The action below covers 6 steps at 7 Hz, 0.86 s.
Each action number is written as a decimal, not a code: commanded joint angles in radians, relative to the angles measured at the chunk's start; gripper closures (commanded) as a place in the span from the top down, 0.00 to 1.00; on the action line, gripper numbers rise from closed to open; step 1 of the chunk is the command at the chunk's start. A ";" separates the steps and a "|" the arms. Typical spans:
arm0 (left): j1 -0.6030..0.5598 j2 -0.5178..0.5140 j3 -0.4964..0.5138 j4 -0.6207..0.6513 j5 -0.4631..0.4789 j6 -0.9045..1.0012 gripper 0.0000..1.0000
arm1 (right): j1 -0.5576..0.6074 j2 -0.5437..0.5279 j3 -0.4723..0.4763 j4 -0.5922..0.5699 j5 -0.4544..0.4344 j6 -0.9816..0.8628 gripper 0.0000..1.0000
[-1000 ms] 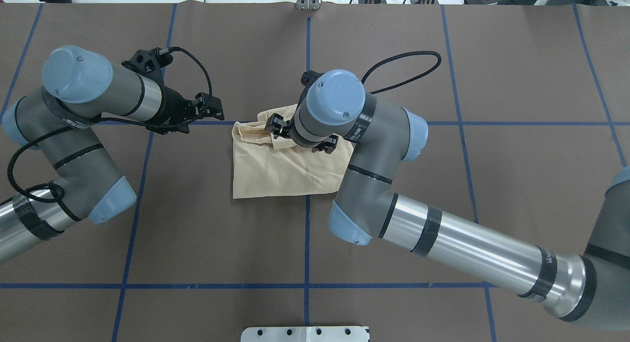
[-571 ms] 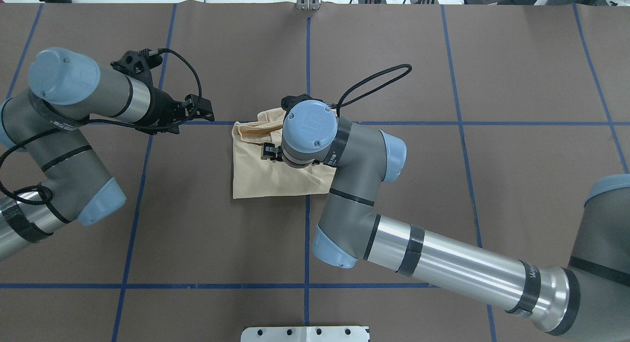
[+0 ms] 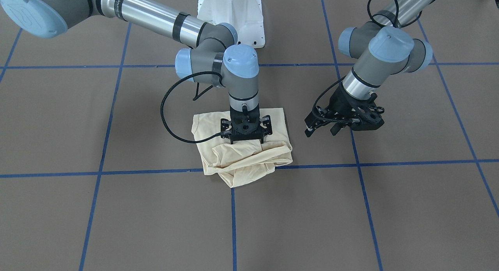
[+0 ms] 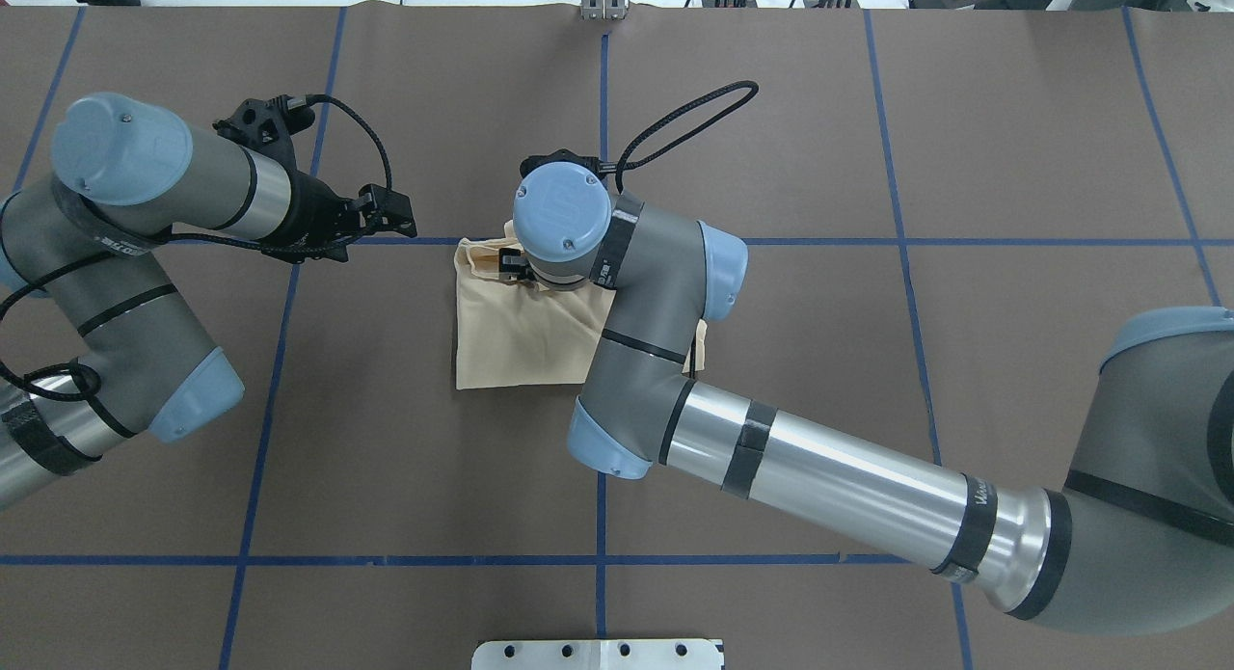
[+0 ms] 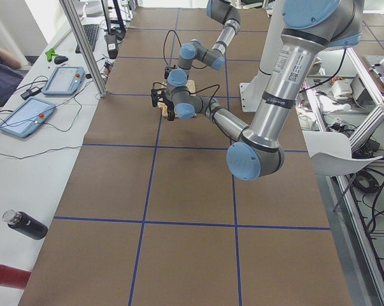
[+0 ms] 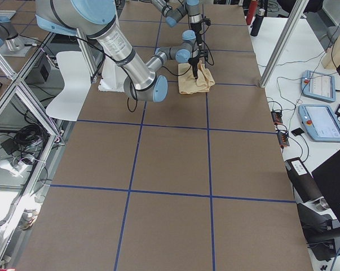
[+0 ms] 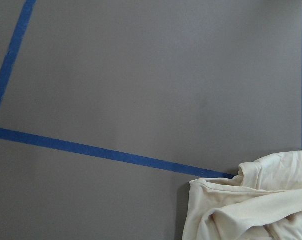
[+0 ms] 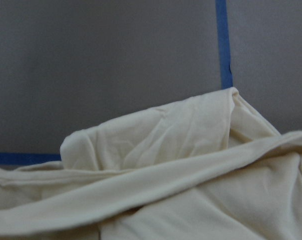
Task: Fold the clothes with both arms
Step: 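Press the right gripper down on the folded shirt while the left gripper withdraws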
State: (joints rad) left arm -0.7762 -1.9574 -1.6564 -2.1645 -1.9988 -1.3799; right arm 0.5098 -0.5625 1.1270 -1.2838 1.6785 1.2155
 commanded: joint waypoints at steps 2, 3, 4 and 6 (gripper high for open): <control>-0.002 -0.001 0.000 0.000 0.000 -0.001 1.00 | 0.074 0.085 -0.207 0.140 -0.014 -0.030 0.97; -0.014 -0.001 0.000 0.000 -0.002 0.001 1.00 | 0.094 0.095 -0.229 0.168 -0.045 -0.037 0.96; -0.034 -0.001 0.001 0.003 -0.002 0.002 1.00 | 0.114 0.119 -0.230 0.173 -0.063 -0.050 0.96; -0.092 -0.001 0.007 0.020 -0.070 0.082 1.00 | 0.115 0.133 -0.173 0.166 -0.005 -0.044 0.98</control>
State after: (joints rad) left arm -0.8331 -1.9589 -1.6536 -2.1568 -2.0204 -1.3467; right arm 0.6232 -0.4321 0.9161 -1.1156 1.6364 1.1697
